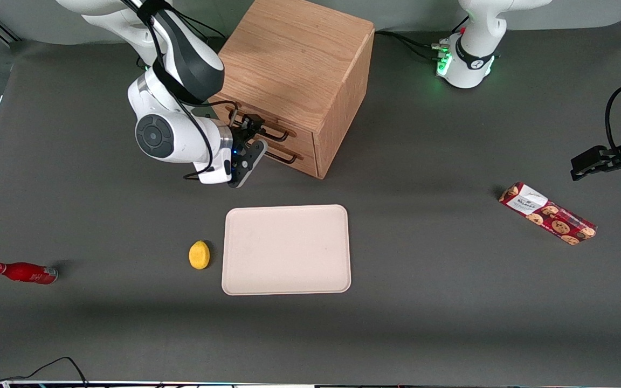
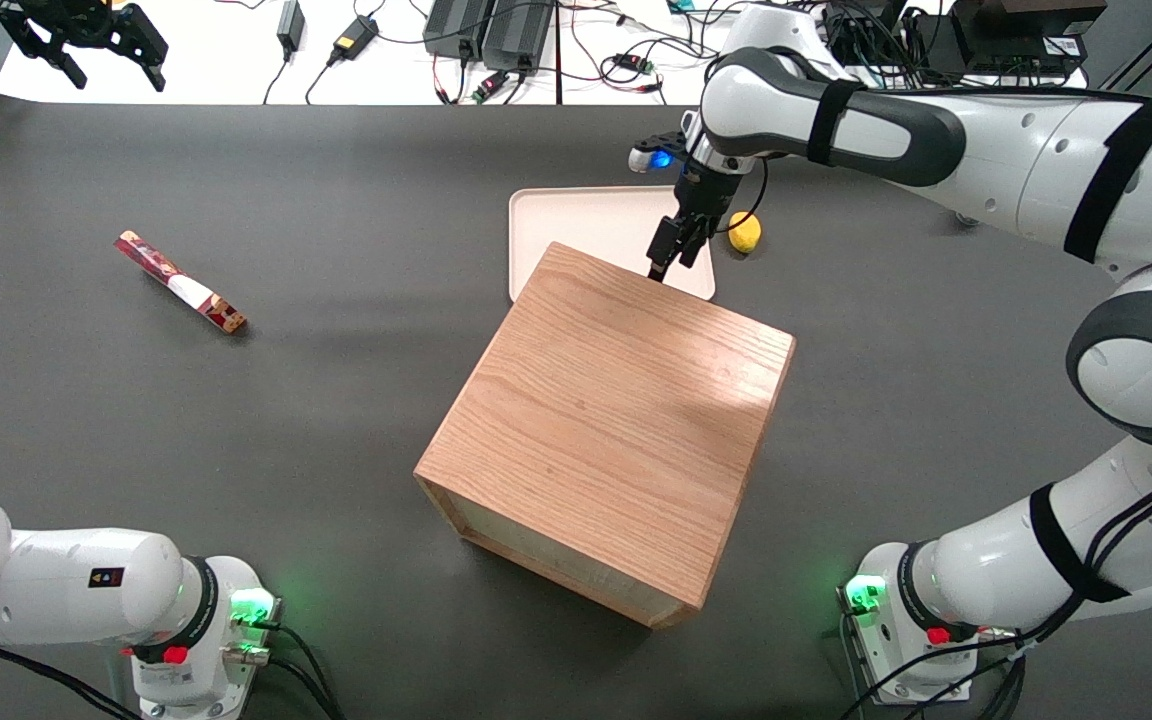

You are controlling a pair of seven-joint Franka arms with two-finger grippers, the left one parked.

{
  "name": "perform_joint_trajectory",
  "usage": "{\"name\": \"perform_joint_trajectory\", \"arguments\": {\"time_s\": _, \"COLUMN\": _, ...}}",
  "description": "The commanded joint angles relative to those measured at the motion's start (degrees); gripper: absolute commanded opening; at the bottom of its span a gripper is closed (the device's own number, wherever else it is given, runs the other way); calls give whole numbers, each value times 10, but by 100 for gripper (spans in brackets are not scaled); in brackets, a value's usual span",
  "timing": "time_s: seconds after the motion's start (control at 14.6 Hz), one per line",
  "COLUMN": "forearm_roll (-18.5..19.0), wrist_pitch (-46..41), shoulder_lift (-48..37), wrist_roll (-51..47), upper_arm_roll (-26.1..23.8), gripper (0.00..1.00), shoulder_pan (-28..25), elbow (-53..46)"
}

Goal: Open upper drawer

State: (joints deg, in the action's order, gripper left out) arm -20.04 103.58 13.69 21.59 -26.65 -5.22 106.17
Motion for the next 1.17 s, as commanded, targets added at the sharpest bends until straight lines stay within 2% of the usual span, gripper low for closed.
{"name": "perform_joint_trajectory", "arguments": {"time_s": 0.0, "forearm_roll": -3, "wrist_pitch": 10, "shoulder_lift": -19, "wrist_roll": 14, "upper_arm_roll": -7, "gripper": 100, "shoulder_pan": 7, "elbow": 21}}
{"name": "perform_joint_trajectory", "arguments": {"time_s": 1.1, "forearm_roll": -4, "wrist_pitch": 20, "shoulder_lift": -24, "wrist_roll": 20, "upper_arm_roll": -16, "gripper": 100, "shoulder_pan": 31, "elbow": 46}}
